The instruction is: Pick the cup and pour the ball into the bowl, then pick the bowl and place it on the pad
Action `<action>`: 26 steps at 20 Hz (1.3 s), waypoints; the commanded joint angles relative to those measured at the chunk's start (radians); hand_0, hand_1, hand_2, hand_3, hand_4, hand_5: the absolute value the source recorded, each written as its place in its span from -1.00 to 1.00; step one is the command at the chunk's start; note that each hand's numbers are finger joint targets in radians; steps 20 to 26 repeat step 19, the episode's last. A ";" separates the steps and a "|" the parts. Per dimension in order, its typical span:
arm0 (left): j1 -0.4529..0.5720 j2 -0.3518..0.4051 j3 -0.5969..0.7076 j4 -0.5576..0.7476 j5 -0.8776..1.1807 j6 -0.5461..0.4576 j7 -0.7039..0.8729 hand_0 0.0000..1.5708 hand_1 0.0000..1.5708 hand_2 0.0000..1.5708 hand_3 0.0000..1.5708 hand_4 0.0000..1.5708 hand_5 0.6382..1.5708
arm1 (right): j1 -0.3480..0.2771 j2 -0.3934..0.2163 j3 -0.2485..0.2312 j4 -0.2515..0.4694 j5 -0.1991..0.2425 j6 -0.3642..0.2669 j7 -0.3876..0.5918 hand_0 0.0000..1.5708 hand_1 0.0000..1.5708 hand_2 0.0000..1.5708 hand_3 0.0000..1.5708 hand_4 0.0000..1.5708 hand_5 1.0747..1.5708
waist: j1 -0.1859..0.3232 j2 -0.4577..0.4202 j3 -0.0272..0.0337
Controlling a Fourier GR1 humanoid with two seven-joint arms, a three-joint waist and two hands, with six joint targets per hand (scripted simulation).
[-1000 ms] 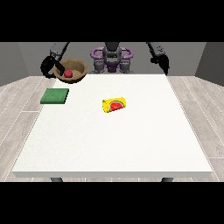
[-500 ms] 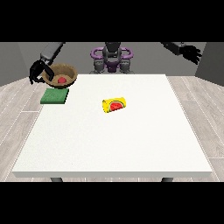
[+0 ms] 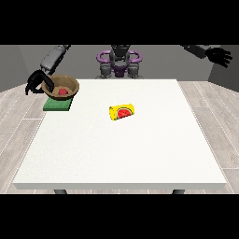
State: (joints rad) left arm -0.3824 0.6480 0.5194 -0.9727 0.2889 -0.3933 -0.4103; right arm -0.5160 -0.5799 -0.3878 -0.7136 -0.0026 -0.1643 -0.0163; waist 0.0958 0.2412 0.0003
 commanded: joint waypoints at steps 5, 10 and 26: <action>-0.031 0.030 0.017 -0.068 0.048 0.007 0.054 -1.00 -1.00 -1.00 -1.00 0.49 0.95 | -0.060 -0.057 -0.057 0.164 -0.018 -0.002 -0.053 -0.22 -0.22 -0.13 0.35 -1.00 0.79 | 0.031 0.053 0.0011; -0.023 0.043 0.011 0.003 0.025 -0.016 0.002 -1.00 -1.00 -1.00 -1.00 0.50 0.96 | -0.102 -0.073 -0.022 0.144 -0.014 0.061 -0.002 -1.00 -1.00 -0.77 -0.85 -1.00 0.28 | 0.010 0.038 -0.0001; 0.066 -0.185 -0.185 -0.103 -0.070 0.126 0.212 -1.00 -1.00 -1.00 -1.00 0.15 0.97 | -0.183 -0.003 0.078 0.075 0.009 0.160 0.174 -1.00 -1.00 -1.00 -1.00 -0.39 0.45 | -0.066 -0.360 -0.0033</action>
